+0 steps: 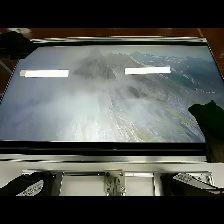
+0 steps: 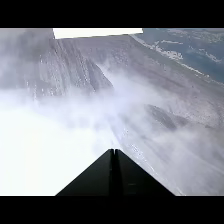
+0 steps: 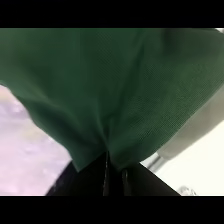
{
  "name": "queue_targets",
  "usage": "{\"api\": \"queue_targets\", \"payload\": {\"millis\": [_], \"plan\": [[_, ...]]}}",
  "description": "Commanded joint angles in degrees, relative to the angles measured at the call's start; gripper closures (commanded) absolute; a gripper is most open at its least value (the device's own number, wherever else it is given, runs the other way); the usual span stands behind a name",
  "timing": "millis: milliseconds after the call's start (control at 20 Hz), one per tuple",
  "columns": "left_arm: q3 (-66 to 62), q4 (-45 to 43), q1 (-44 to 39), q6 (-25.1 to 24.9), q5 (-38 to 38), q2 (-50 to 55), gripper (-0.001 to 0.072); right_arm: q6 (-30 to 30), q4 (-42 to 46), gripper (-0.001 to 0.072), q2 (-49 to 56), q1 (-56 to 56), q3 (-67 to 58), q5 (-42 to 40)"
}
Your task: Fold the shirts.
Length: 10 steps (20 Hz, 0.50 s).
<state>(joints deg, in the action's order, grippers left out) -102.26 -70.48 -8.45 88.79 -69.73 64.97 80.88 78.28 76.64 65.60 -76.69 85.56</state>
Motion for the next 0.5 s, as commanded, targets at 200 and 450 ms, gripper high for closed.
{"api": "queue_targets", "payload": {"millis": [200, 450], "plan": [[0.0, 0.0, -1.1, 0.0, 0.1, 0.0, 0.0672, 2.5, 6.3, 0.0106, -0.9, 4.6, 9.0, -1.6], [0.0, -0.1, -1.2, 0.0, 0.2, 0.9, 0.0671, 2.0, -4.2, 0.0062, -4.3, 4.6, 7.1, -8.1]]}}
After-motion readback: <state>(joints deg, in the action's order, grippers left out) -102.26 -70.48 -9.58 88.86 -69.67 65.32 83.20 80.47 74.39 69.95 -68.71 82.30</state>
